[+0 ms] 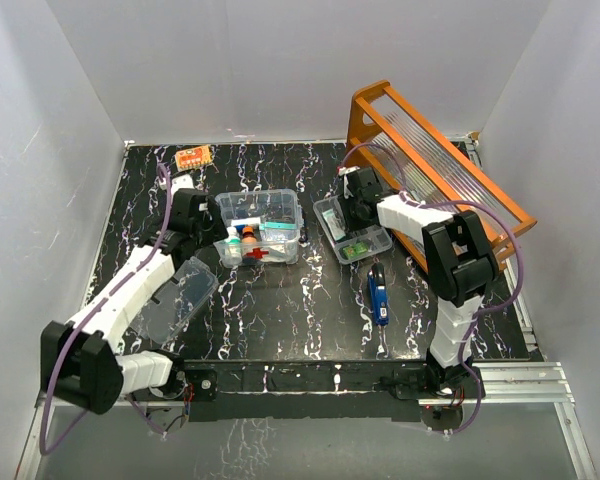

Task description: Organize the medicine kit

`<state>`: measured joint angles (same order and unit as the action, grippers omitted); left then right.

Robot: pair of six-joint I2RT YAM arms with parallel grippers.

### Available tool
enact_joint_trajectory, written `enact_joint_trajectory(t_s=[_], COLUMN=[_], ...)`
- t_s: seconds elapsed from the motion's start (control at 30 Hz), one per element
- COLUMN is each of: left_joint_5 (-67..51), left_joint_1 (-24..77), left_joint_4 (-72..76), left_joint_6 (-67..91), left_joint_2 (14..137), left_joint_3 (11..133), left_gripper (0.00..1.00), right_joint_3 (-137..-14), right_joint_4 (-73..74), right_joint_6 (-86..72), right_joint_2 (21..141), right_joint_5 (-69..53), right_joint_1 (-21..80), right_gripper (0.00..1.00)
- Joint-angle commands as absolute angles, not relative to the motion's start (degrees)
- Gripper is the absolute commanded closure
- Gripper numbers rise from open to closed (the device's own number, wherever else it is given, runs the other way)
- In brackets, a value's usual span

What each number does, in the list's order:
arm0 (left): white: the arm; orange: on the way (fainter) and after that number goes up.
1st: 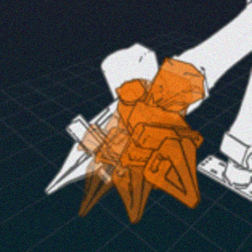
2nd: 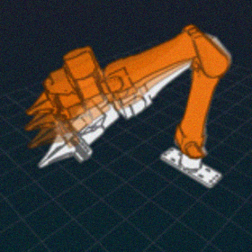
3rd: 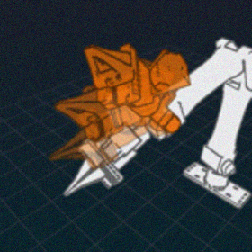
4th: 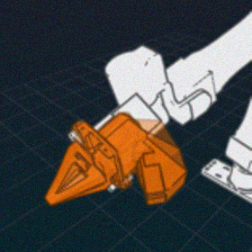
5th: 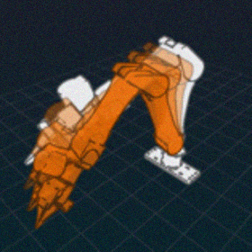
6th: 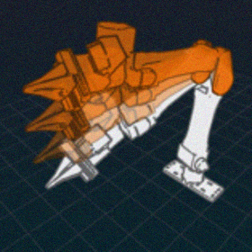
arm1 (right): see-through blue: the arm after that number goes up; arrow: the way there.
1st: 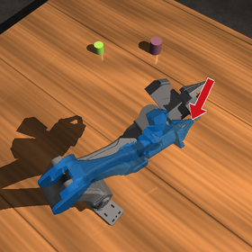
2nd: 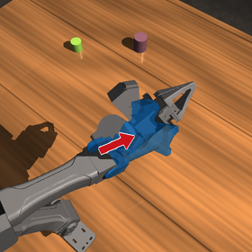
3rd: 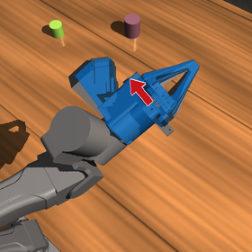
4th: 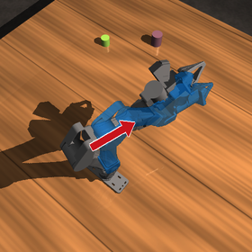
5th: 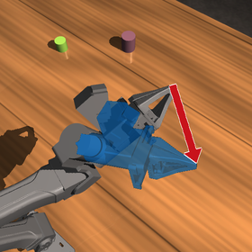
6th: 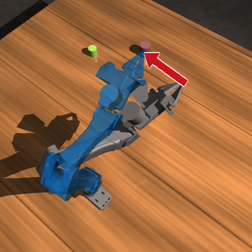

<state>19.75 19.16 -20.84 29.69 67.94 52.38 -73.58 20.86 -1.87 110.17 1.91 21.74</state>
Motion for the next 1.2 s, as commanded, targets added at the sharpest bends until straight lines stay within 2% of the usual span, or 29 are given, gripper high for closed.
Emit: enact_joint_trajectory(t_s=[0.0,0.3,0.73,1.17], left_joint_5=[15.30,7.46,4.01,-5.21], left_joint_1=[16.67,14.77,14.54,14.58], left_joint_4=[-24.80,-25.28,-25.02,-26.69], left_joint_6=[30.67,25.50,11.19,1.52], left_joint_2=[72.82,80.53,81.50,78.65], left_joint_3=[57.27,60.88,61.52,59.40], left_gripper=[0.33,0.50,0.78,0.89], right_joint_3=[-74.92,-76.03,-80.27,-87.01], right_joint_4=[17.10,17.81,25.20,35.67], right_joint_6=[-4.32,-4.57,-7.67,-10.59], right_joint_2=[104.39,102.86,100.79,95.15], right_joint_5=[1.30,1.30,3.35,5.58], right_joint_1=[22.13,22.87,24.80,25.75], right_gripper=[0.98,0.99,0.99,0.99])
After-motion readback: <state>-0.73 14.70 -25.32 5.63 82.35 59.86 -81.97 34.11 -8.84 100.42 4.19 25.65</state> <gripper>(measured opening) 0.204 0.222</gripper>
